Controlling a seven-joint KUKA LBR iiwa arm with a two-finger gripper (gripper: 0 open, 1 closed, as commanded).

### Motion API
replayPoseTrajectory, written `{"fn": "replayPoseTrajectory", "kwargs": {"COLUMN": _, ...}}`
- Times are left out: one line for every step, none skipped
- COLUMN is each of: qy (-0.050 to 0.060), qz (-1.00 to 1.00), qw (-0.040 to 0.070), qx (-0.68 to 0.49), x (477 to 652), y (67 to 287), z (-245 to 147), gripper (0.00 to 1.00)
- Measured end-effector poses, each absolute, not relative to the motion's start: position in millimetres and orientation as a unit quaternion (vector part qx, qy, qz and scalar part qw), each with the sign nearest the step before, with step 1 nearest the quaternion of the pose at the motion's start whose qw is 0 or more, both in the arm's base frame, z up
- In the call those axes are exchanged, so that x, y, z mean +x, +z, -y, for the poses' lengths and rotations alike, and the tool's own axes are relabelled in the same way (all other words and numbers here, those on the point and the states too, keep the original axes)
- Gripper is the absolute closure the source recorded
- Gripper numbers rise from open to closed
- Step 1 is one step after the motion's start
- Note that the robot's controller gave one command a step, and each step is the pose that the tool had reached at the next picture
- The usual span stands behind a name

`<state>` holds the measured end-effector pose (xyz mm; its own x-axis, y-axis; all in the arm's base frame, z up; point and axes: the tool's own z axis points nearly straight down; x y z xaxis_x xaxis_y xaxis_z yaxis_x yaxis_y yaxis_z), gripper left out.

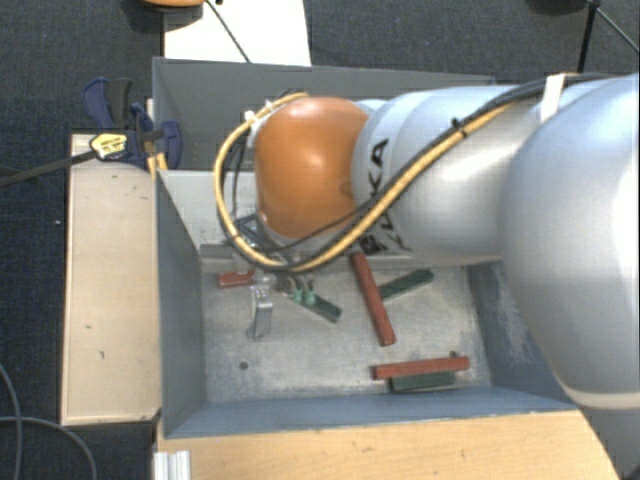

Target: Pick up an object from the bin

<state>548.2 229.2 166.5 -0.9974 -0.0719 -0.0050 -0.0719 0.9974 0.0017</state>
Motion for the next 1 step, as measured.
{"fn": "replayPoseTrajectory", "kwargs": {"qy": 0.001, "qz": -1.000, "qw": 0.001, "qx": -0.005, "x": 570.3, "y": 143.4, "z": -227.5, "gripper": 0.00}}
